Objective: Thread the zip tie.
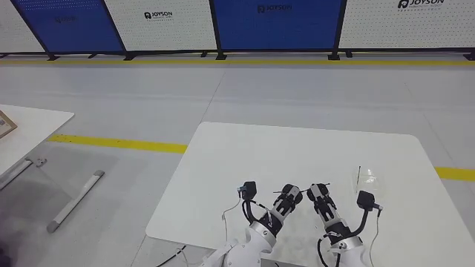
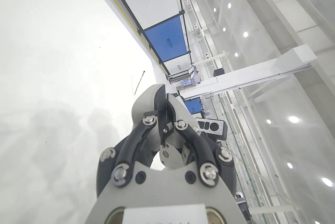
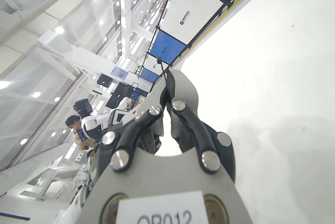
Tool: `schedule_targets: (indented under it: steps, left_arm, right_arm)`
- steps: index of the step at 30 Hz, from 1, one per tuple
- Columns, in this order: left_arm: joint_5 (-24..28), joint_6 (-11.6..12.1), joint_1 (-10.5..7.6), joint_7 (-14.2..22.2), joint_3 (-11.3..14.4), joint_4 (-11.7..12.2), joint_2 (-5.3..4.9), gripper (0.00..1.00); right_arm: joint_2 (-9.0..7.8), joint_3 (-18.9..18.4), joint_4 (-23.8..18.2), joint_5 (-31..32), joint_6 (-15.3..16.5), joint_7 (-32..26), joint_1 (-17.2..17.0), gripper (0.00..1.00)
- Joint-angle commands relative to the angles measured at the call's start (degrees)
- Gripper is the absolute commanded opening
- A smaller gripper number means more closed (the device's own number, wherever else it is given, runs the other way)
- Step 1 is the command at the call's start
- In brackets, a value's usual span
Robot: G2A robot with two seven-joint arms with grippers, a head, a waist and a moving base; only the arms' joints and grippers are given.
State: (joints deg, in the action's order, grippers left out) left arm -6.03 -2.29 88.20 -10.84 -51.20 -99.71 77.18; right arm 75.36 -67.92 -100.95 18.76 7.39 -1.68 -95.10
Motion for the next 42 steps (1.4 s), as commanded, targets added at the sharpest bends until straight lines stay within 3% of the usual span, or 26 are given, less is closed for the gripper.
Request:
schedule_targets:
  steps: [1, 3, 7, 12, 13, 16, 26, 29, 42]
  left_arm:
    - [-0.8, -0.5, -0.12, 0.1, 0.1, 0.0, 0.01, 0.37]
    - [-0.9, -0.6, -0.12, 0.0, 0.2, 0.0, 0.05, 0.48]
    - [-0.8, -0.1, -0.03, -0.4, 0.1, -0.1, 0.11, 0.48]
    - [-0.8, 0.3, 0.32, -0.6, -0.5, -0.4, 0.07, 0.42]
    - [-0.8, 0.4, 0.41, -0.6, -0.7, -0.5, 0.05, 0.3]
    - [-0.9, 0.5, 0.65, -0.5, -1.1, -0.6, -0.01, 0.2]
    - [-0.9, 0.9, 0.98, 0.0, -1.4, -0.6, -0.02, 0.09]
    - [-0.9, 0.9, 1.0, 0.2, -1.4, -0.6, 0.0, 0.0]
    - [-0.1, 1.6, 1.05, 1.9, -1.4, -0.6, 0.01, 0.0]
  right_arm:
    - [0.0, -0.1, 0.0, -0.1, 0.0, 0.0, 0.0, 0.0]
    - [0.0, -0.1, 0.0, 0.0, 0.0, 0.0, 0.0, 0.0]
    - [0.03, -0.2, 0.2, 0.4, -0.5, 0.6, 0.1, 0.0]
    - [0.14, 0.0, 0.6, 1.2, -1.2, 1.6, 0.4, 0.0]
    - [0.16, 0.1, 0.6, 1.3, -1.3, 1.7, 0.4, 0.0]
    - [0.21, 0.1, 0.8, 1.3, -1.3, 2.0, 0.4, 0.0]
    - [0.36, 0.3, 0.8, 1.3, -1.5, 2.6, 0.5, 0.0]
    - [0.4, 0.4, 0.8, 1.3, -1.7, 2.7, 0.5, 0.0]
    - [0.42, 0.9, 1.0, 2.4, -1.8, 0.8, 0.9, 0.0]
